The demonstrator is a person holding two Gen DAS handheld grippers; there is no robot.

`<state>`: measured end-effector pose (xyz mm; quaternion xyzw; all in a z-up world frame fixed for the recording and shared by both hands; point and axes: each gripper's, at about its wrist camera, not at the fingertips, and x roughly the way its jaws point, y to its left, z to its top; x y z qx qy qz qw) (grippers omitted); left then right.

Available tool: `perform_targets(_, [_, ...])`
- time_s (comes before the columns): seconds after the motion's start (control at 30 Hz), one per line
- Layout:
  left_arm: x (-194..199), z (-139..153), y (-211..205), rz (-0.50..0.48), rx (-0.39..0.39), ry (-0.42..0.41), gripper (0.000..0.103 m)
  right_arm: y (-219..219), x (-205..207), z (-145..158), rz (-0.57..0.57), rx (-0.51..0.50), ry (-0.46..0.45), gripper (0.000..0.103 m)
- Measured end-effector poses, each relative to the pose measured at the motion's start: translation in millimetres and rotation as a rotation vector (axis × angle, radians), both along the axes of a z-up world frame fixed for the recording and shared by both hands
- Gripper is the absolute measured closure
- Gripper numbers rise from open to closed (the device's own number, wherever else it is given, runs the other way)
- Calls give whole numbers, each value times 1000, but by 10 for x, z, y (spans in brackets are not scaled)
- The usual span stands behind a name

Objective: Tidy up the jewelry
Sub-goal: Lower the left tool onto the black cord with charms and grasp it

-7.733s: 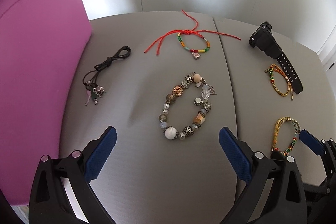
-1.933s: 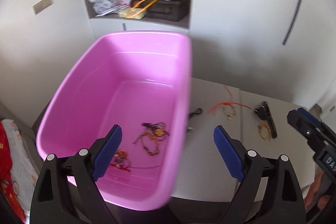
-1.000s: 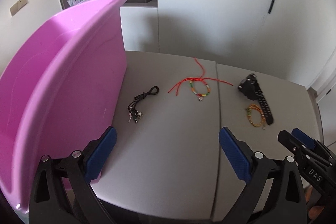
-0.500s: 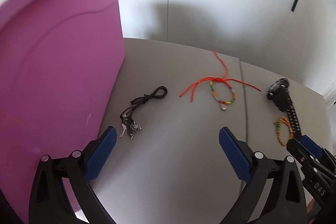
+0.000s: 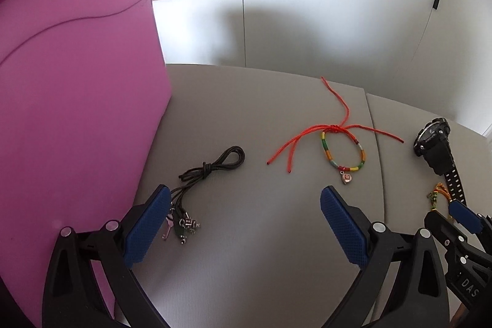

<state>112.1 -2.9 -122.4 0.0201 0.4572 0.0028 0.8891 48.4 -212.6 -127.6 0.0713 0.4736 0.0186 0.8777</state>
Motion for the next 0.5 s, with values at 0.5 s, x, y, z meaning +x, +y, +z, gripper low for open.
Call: perform_targets(0.5, [168, -230, 28, -3, 14, 25, 6, 85, -35, -107, 26, -105, -33, 42])
